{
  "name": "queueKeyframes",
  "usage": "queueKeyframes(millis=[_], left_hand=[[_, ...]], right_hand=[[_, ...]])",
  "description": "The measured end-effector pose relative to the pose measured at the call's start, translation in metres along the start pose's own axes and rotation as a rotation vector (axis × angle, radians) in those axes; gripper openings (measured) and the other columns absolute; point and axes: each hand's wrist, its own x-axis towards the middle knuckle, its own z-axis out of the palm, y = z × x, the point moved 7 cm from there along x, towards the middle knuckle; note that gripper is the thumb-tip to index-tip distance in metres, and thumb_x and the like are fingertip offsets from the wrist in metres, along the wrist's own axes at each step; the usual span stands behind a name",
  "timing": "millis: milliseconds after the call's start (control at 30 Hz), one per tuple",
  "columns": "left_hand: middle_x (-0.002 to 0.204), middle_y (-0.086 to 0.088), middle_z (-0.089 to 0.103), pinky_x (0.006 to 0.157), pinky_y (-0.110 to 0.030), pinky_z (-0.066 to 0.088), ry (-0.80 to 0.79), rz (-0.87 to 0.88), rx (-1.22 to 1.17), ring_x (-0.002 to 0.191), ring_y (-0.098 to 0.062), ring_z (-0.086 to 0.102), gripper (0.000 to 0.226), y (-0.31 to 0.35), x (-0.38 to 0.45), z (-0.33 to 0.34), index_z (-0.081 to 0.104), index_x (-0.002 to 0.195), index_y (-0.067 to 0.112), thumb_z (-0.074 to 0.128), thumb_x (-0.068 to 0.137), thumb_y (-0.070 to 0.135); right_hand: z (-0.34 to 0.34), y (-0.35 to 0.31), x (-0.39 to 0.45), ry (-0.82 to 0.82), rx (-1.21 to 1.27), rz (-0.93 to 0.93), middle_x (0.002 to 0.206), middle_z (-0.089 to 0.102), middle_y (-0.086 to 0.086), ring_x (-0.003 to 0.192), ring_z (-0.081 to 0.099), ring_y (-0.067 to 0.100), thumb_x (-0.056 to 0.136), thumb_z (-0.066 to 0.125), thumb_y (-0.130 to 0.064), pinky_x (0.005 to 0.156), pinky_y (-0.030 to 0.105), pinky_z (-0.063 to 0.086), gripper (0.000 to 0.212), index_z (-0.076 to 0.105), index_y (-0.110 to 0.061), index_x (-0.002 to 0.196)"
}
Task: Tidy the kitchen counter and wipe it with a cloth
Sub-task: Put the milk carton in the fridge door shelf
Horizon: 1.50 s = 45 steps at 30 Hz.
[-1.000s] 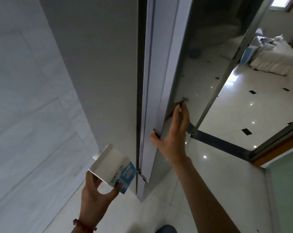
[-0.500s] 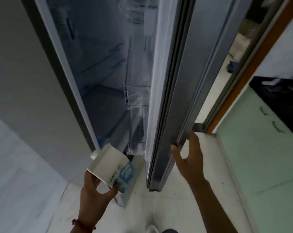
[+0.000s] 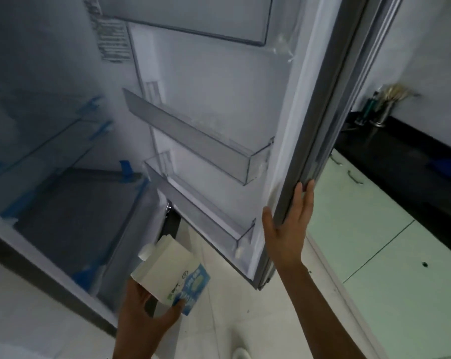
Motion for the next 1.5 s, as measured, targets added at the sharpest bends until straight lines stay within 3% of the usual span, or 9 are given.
queueKeyframes(millis=[133,233,467,600,800,1000,1100,1200,1500], left_hand=[[0.093,0.014,0.054,0.061,0.004,0.044,-0.051,0.125,0.010,0.080,0.017,0.060,0.069,0.019,0.036,0.028,0.045,0.099,0.029,0.088,0.048,0.011],[0.090,0.020,0.064,0.066,-0.004,0.051,-0.038,0.105,-0.060,0.084,0.019,0.059,0.090,0.025,0.066,0.048,0.045,0.106,0.032,0.081,0.025,0.049],[0.112,0.003,0.060,0.075,-0.018,0.056,0.008,0.208,-0.136,0.102,-0.001,0.061,0.096,0.066,0.153,0.124,0.044,0.117,0.009,0.081,0.037,0.046],[0.112,0.009,0.058,0.074,-0.016,0.055,0.016,0.206,-0.181,0.103,0.001,0.061,0.072,0.068,0.192,0.163,0.044,0.106,0.031,0.080,0.044,0.039],[0.113,-0.006,0.059,0.077,-0.038,0.059,0.077,0.099,-0.141,0.108,-0.021,0.060,0.062,0.035,0.240,0.204,0.042,0.091,0.036,0.086,0.049,0.026],[0.111,-0.009,0.055,0.061,-0.008,0.051,0.155,0.091,0.105,0.102,-0.019,0.055,0.063,0.035,0.256,0.225,0.044,0.105,0.008,0.083,0.058,0.025],[0.102,-0.003,0.057,0.096,-0.038,0.048,0.168,0.077,0.268,0.103,-0.022,0.057,0.083,0.028,0.255,0.226,0.048,0.105,0.007,0.064,0.045,0.062],[0.110,-0.008,0.060,0.117,-0.047,0.013,0.194,0.050,0.485,0.113,-0.024,0.054,0.080,0.013,0.258,0.226,0.050,0.106,0.007,0.065,0.052,0.065],[0.139,-0.008,0.042,0.117,-0.046,0.003,0.153,0.050,0.581,0.135,-0.024,0.030,0.090,0.011,0.256,0.226,0.035,0.132,0.010,0.068,0.064,0.058]], right_hand=[[0.000,0.038,0.039,0.003,0.071,0.049,0.154,0.006,0.013,0.143,0.008,0.018,0.086,0.049,-0.027,0.117,0.019,0.007,0.071,0.013,-0.006,0.143],[0.001,0.058,0.060,0.003,0.108,0.057,0.154,0.007,0.017,0.143,0.010,0.018,0.084,0.048,-0.029,0.116,0.018,0.009,0.073,0.013,-0.004,0.143],[0.016,0.107,0.118,0.004,0.210,0.072,0.154,0.011,0.013,0.142,0.013,0.017,0.080,0.050,-0.029,0.115,0.015,0.013,0.075,0.011,-0.016,0.142],[0.022,0.129,0.142,-0.009,0.257,0.072,0.151,0.008,-0.018,0.142,0.012,0.006,0.078,0.050,-0.032,0.115,0.014,0.014,0.076,0.012,-0.020,0.143],[0.027,0.145,0.162,-0.025,0.251,0.081,0.152,0.014,0.007,0.138,0.011,-0.006,0.078,0.050,-0.032,0.113,0.010,0.013,0.076,0.013,-0.015,0.142],[0.033,0.158,0.170,-0.023,0.279,0.092,0.153,0.016,0.003,0.141,0.014,0.003,0.078,0.053,-0.027,0.115,0.014,0.015,0.077,0.016,-0.007,0.142],[0.035,0.161,0.171,-0.028,0.271,0.099,0.153,0.015,0.013,0.141,0.016,0.007,0.077,0.057,-0.017,0.115,0.015,0.016,0.077,0.016,-0.005,0.142],[0.036,0.160,0.172,-0.019,0.273,0.078,0.152,0.015,0.016,0.141,0.017,0.019,0.077,0.054,-0.026,0.116,0.024,0.018,0.077,0.016,-0.005,0.141],[0.039,0.165,0.170,0.033,0.268,0.034,0.152,0.013,0.011,0.141,0.018,0.028,0.076,0.055,-0.027,0.107,0.061,0.029,0.078,0.015,-0.007,0.140]])
